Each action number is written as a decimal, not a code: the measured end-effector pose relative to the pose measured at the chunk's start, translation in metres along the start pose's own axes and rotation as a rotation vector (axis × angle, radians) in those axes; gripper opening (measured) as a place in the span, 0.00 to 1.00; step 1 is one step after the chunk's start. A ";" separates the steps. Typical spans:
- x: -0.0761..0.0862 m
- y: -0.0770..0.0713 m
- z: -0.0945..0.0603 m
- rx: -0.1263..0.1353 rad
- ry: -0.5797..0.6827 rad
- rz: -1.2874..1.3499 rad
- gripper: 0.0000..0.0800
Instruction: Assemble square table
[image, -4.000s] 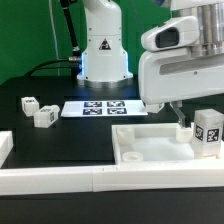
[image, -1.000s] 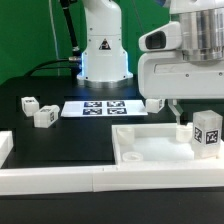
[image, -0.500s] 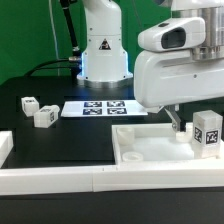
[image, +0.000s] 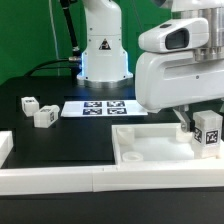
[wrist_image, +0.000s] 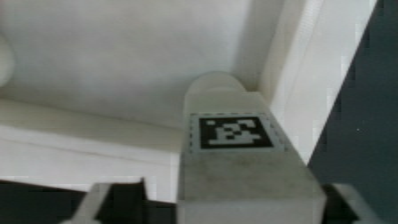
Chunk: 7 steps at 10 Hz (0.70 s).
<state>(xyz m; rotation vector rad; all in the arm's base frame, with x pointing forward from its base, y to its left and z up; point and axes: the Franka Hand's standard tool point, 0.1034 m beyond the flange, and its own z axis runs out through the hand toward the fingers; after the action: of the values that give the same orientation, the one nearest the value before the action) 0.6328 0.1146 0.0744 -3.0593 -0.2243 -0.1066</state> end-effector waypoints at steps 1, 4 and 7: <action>0.000 0.000 0.000 0.000 0.000 0.070 0.36; 0.000 -0.001 0.000 0.002 0.000 0.226 0.36; -0.002 0.001 0.001 0.017 0.008 0.646 0.36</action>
Offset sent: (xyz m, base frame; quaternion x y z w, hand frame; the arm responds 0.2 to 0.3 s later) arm 0.0000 0.0000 0.0000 0.0000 0.0000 0.1296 0.9916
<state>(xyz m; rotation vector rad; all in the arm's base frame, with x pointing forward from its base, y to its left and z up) 0.6306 0.1134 0.0731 -2.9390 0.7503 -0.0749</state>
